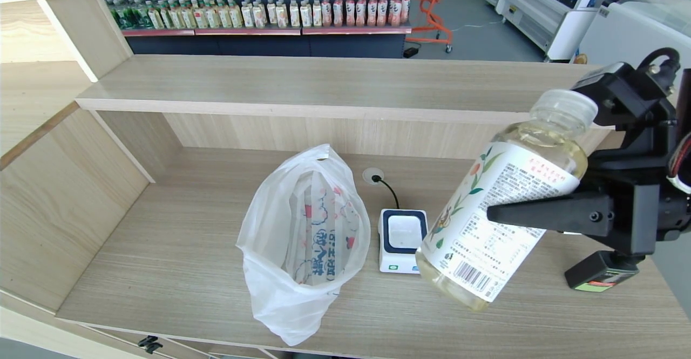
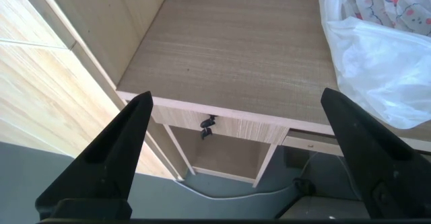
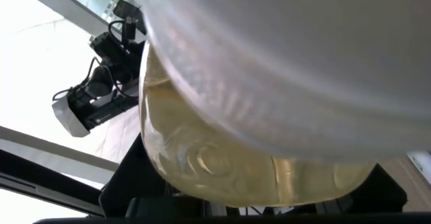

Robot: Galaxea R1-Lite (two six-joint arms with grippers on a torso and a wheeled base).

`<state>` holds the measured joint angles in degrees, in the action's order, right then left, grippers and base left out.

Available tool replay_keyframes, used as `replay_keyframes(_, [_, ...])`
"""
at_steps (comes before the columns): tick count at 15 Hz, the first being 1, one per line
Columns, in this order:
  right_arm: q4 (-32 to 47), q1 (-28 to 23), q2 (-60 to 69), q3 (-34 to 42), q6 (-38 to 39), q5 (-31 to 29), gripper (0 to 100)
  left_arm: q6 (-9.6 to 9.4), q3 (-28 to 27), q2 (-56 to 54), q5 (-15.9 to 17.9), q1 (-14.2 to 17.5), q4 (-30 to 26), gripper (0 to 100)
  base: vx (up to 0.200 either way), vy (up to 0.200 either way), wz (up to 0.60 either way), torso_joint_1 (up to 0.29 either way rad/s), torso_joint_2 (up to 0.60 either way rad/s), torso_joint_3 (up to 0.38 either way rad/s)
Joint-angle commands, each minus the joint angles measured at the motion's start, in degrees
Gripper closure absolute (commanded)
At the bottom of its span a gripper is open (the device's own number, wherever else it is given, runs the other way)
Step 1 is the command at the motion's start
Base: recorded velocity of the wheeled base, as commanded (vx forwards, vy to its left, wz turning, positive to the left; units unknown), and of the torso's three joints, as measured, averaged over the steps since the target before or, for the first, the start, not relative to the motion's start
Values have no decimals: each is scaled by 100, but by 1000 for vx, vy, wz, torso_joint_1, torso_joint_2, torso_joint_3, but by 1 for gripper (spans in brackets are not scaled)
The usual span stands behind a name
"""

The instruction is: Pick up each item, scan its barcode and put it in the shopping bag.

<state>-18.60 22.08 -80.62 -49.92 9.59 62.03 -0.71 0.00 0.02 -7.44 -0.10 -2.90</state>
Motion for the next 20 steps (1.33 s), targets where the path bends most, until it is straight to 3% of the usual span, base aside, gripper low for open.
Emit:
replay_keyframes(1, [-12,-19,-7,-18,-10,-6,100,0,0,-2,-3,1,0,0,0,0,0,0,0,0])
replay_keyframes(5, [-12,-28,-7,-18,-19,-6,100,0,0,-2,-3,1,0,0,0,0,0,0,0,0])
replay_keyframes(8, [-38,-388,-288,70,-1531,-50,100,0,0,-2,-3,1,0,0,0,0,0,0,0,0])
replay_keyframes(10, [-47,-845,-763,61,-3157,-595,100,0,0,-2,-3,1,0,0,0,0,0,0,0,0])
replay_keyframes(12, [-73,-916,-1026,-79,-3772,-1219,100,0,0,-2,-3,1,0,0,0,0,0,0,0,0])
replay_keyframes(13, [-258,-925,-1369,-246,-4475,-1703,100,0,0,-2,-3,1,0,0,0,0,0,0,0,0])
replay_keyframes(17, [-926,-881,-2169,-448,-5521,-1685,100,0,0,-2,-3,1,0,0,0,0,0,0,0,0])
replay_keyframes(20, [-926,-854,-2547,-519,-6373,-1333,100,0,0,-2,-3,1,0,0,0,0,0,0,0,0])
